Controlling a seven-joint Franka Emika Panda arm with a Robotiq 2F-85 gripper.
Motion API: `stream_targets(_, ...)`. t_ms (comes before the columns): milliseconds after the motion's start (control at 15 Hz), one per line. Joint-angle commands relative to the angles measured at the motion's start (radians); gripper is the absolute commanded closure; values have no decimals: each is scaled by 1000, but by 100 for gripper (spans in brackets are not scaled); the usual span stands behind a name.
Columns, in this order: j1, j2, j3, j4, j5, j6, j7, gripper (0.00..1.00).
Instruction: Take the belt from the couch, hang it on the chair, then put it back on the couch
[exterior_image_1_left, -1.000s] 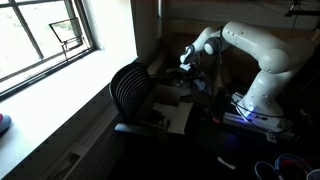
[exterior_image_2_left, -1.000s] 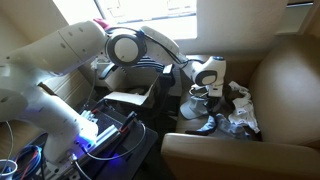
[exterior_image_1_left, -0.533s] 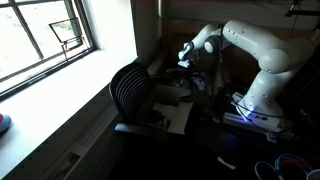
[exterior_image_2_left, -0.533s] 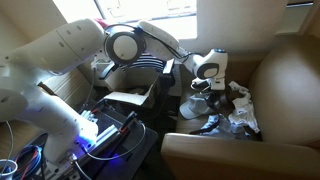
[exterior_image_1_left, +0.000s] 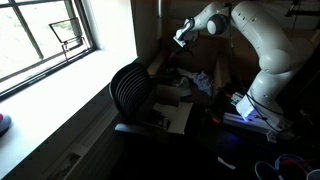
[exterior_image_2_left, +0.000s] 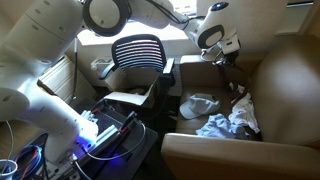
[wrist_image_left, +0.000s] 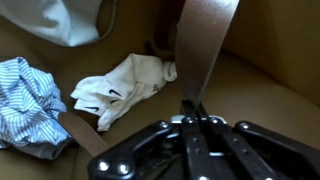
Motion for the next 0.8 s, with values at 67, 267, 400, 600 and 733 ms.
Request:
stream_targets(67, 23, -287, 18, -254, 107, -18, 75, 99)
stream_targets(267, 16, -436, 48, -367, 188, 70, 87, 99)
stream_targets(400, 0, -346, 43, -248, 130, 58, 97, 96)
stream_targets(600, 4, -447, 61, -337, 157, 113, 44, 96)
stream_targets(733, 23, -430, 53, -344, 122, 142, 31, 99)
